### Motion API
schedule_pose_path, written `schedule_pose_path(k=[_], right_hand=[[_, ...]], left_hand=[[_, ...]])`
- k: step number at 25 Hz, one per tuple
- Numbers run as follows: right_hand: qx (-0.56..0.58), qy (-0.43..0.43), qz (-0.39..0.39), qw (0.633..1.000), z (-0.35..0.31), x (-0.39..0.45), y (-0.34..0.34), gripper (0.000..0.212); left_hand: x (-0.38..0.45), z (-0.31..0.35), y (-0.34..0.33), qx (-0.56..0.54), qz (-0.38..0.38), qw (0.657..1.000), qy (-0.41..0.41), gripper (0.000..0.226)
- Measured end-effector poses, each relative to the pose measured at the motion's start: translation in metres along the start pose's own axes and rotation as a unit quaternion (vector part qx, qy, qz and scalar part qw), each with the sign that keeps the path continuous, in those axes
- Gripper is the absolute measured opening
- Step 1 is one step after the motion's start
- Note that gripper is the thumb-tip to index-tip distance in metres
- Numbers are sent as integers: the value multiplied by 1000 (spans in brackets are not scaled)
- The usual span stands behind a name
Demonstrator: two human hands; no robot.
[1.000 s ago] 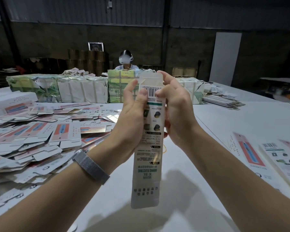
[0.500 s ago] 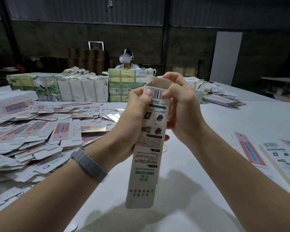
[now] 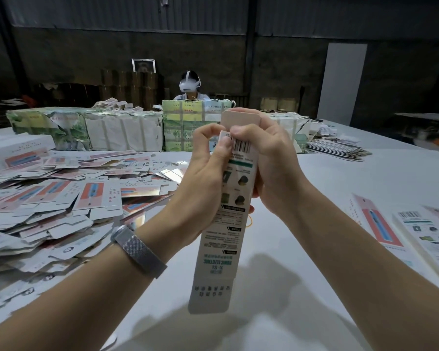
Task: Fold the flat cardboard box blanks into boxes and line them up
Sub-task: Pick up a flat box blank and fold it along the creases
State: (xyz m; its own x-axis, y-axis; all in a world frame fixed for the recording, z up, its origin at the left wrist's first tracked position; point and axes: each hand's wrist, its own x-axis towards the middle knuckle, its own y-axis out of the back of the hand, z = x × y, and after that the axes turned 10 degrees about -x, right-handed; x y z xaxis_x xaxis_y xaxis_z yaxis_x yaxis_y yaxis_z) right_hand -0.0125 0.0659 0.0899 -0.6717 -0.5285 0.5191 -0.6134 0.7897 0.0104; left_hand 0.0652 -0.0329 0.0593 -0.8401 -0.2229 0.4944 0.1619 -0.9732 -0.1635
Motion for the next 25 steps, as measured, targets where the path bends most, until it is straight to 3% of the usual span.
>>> schedule_pose_path(k=[3, 7, 12, 25], right_hand=[[-5, 15, 5, 1000, 0, -1, 0, 14], [-16, 18, 4, 1000, -1, -5, -3, 33], [-35, 10, -16, 999, 0, -2, 0, 21], [-123, 30, -4, 992, -2, 6, 11, 22]], left_hand=[[1, 0, -1, -8, 4, 1000, 3, 15], [1, 1, 0, -29, 19, 999, 14, 20], [3, 0, 1, -26, 26, 999, 12, 20], [4, -8, 8, 12, -13, 1000, -6, 39]])
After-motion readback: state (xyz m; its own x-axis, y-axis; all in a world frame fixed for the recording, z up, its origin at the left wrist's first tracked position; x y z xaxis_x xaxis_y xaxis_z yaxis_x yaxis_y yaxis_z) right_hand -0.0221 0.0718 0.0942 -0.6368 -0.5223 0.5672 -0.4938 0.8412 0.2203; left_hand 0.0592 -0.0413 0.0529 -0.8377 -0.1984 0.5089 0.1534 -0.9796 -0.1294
